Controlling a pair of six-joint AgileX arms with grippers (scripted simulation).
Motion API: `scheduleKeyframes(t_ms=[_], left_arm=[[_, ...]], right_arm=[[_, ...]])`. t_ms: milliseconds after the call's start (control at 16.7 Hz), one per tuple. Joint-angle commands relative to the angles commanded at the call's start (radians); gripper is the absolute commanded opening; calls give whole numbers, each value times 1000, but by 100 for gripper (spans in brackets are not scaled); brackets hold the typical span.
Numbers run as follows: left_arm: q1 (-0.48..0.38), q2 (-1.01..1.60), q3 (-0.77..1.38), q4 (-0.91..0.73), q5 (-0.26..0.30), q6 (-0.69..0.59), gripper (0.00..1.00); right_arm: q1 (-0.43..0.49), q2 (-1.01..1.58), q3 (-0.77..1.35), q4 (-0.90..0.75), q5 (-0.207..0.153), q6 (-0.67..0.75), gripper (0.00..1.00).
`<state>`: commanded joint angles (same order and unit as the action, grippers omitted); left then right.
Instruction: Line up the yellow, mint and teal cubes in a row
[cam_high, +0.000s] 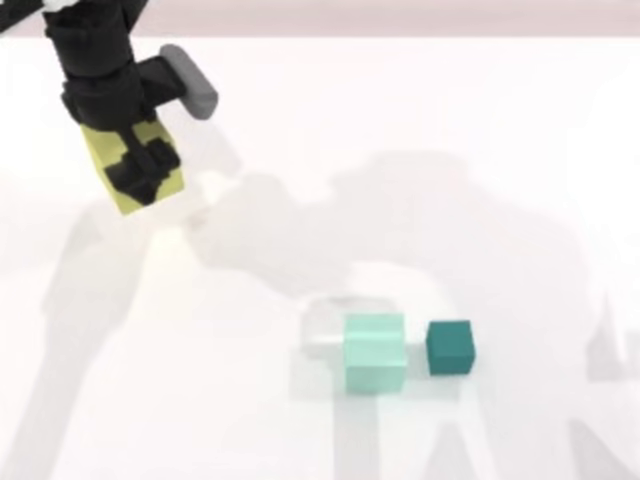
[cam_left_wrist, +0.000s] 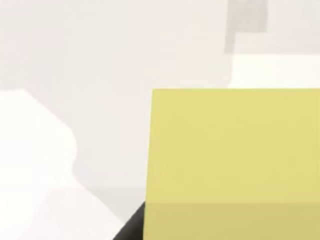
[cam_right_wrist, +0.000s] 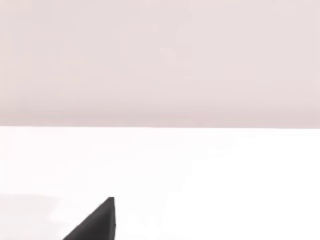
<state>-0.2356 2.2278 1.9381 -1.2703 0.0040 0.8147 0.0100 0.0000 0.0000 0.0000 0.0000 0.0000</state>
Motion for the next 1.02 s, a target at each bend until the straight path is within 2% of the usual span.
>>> scheduleKeyframes(t_ms=[360, 540, 660, 1020], left_arm=[[-264, -265, -402, 98, 2, 95, 0], [-361, -364, -521, 137, 2, 130, 0], [-387, -391, -549, 147, 1, 140, 0], [-384, -381, -560, 161, 0, 140, 0]], right_arm=[[0, 0, 0, 0, 0, 0, 100], [0, 0, 0, 0, 0, 0, 100], [0, 0, 0, 0, 0, 0, 100], [0, 0, 0, 0, 0, 0, 100]])
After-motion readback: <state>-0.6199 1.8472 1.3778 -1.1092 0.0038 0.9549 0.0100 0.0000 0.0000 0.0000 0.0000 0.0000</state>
